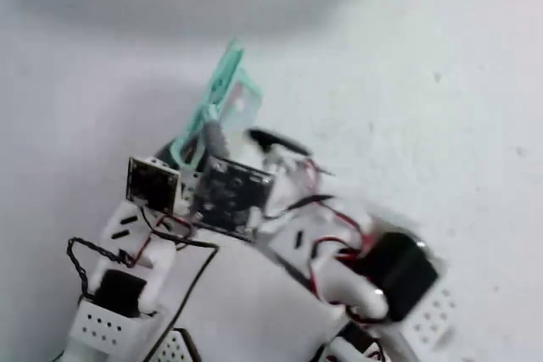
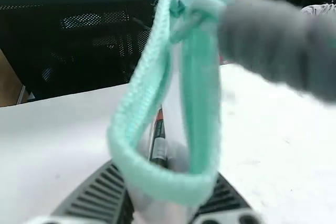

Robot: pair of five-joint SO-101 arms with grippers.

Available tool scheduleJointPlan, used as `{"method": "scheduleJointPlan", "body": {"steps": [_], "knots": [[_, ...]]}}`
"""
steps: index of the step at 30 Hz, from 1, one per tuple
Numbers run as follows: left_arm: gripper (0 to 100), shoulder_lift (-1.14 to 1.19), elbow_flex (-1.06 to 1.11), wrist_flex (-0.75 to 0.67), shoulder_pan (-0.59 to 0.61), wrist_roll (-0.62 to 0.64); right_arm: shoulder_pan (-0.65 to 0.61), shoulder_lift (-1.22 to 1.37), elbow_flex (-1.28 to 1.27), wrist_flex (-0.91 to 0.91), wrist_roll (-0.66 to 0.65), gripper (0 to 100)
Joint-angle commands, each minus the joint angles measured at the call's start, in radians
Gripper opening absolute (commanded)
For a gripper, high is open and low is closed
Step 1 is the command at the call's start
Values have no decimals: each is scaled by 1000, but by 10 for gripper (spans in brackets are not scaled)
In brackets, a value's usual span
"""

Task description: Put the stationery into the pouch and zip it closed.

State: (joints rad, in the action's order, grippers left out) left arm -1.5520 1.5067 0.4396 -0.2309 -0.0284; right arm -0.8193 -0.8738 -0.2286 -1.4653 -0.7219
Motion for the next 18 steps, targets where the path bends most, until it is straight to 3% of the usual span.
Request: {"method": "scheduleJointPlan", "body": {"steps": [1,9,15,18], "knots": [[23,-8,-23,6,-12,-9,119,-47,46,-71,-189,334],[23,-8,-61,61,-18,-9,380,-56,48,64,-293,300],[23,-8,-89,61,-15,-9,288,-117,52,-97,-284,298],[23,-8,-91,61,-31,-9,225,-134,58,-15,-123,297]]}}
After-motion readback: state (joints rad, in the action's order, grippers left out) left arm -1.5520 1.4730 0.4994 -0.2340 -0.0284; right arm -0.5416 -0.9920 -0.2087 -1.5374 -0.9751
